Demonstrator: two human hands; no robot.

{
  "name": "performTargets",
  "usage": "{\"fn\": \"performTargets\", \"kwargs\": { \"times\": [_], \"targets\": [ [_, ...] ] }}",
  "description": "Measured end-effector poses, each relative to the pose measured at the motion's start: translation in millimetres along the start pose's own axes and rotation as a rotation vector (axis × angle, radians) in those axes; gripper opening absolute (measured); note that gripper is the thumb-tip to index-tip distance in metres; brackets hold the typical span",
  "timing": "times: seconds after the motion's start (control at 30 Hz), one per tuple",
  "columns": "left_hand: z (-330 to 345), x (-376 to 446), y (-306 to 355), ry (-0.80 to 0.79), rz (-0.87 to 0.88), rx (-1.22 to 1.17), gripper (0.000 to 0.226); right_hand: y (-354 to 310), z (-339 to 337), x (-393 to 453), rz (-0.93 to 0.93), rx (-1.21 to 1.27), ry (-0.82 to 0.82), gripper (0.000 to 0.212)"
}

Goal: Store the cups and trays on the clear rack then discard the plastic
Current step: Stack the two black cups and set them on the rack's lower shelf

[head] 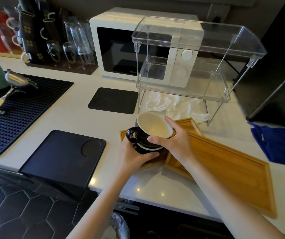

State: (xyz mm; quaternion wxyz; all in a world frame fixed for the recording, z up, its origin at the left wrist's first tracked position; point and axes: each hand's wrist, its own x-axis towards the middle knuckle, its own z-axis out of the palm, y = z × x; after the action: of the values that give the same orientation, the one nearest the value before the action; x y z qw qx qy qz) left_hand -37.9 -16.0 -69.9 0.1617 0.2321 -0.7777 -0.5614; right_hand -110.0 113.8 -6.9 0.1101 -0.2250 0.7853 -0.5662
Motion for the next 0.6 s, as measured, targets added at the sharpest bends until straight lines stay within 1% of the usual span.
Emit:
{"fn": "performTargets", "kwargs": {
  "times": [0.13, 0.2, 0.27, 0.43, 0.47, 0.57, 0.6],
  "targets": [
    [0, -2, 4, 0.004, 0.015, 0.015, 0.078, 3, 6, -2, 0.035, -0.004, 0.016, 0.111],
    [0, -2, 5, 0.011, 0.02, 0.023, 0.082, 4, 8, -4, 0.05, -0.015, 0.017, 0.11],
    [0, -3, 5, 0.017, 0.025, 0.024, 0.086, 5, 9, -5, 0.058, -0.036, -0.005, 0.11],
    [-2, -3, 11, 0.03, 0.045, 0.032, 0.083, 0, 2, -4, 0.065, -0.011, -0.11, 0.115],
    [-3, -3, 13, 0.031, 0.045, 0.027, 0.083, -3, -1, -4, 0.064, -0.002, -0.133, 0.111],
    [-3, -4, 22, 0.042, 0.05, 0.013, 0.078, -7, -9, -2, 0.057, 0.06, -0.14, 0.073],
    [-3, -3, 26, 0.042, 0.062, 0.011, 0.076, -9, -12, 0, 0.058, 0.072, -0.134, 0.069]
  ]
}}
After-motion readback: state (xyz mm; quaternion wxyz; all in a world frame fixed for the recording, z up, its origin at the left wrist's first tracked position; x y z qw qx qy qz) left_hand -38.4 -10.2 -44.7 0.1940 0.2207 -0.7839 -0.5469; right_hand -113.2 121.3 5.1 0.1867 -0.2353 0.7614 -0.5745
